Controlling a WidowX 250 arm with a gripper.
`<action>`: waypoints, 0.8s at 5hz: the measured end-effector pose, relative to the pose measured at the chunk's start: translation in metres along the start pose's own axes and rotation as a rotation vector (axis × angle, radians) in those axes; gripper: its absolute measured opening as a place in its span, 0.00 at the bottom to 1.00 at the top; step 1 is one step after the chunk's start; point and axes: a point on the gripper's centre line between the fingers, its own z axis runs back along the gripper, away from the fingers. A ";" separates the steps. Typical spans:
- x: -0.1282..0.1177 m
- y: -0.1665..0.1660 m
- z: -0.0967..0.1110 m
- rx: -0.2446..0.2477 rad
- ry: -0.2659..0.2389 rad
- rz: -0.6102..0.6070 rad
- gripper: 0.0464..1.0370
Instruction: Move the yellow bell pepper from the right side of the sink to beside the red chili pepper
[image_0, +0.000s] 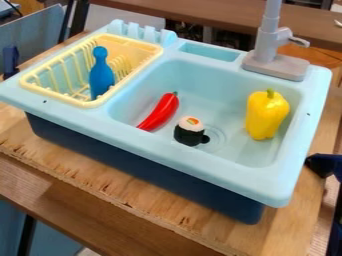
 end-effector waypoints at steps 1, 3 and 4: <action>0.001 -0.001 -0.011 -0.003 0.031 -0.004 0.96; 0.006 -0.091 -0.019 -0.081 -0.010 -0.318 0.96; -0.001 -0.132 -0.026 -0.143 -0.031 -0.430 0.96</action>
